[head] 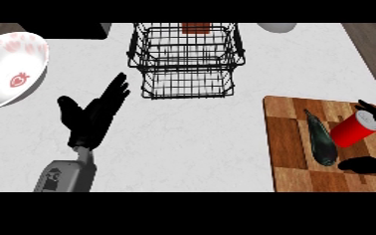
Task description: Pick the can from the cutting board and place it in the tiered basket
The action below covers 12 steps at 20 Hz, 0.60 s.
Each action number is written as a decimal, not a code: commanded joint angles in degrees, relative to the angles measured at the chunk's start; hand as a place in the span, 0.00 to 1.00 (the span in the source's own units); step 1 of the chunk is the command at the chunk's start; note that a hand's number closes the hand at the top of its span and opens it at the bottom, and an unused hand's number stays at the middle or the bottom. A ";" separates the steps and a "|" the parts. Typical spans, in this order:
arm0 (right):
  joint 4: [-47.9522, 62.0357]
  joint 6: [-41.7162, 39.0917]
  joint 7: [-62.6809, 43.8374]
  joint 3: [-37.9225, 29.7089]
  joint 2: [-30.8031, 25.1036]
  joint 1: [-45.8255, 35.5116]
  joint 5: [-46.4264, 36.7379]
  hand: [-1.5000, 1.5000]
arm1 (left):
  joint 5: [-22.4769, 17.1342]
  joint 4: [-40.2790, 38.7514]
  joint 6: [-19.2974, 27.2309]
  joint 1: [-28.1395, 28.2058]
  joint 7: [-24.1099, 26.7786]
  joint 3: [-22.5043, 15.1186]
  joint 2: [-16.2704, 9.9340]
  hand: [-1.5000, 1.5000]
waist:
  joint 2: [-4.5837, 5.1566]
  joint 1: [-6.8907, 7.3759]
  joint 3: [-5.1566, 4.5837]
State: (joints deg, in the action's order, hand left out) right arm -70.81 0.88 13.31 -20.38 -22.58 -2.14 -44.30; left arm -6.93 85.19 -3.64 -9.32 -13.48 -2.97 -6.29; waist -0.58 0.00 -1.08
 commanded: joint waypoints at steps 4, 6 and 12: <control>6.56 4.98 4.51 3.64 2.92 -3.65 -3.04 1.00 | -1.42 -2.22 -2.33 -1.40 1.07 2.39 -1.58 0.50 | 0.74 0.44 1.11; 0.57 2.61 0.90 4.70 3.34 -3.19 -3.25 1.00 | 1.21 1.12 0.16 0.86 -0.06 -0.58 0.47 0.50 | 0.55 0.32 1.08; -1.35 3.98 -7.27 8.87 7.44 -2.94 -9.75 1.00 | 1.24 0.58 1.02 0.44 -0.90 -0.49 1.45 0.50 | 0.60 0.38 1.00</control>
State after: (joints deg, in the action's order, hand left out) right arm -71.51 4.47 14.54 -16.83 -20.93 -4.05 -49.02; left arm -6.22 85.99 -3.45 -8.57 -13.72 -2.92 -5.75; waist -0.72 -0.24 -1.63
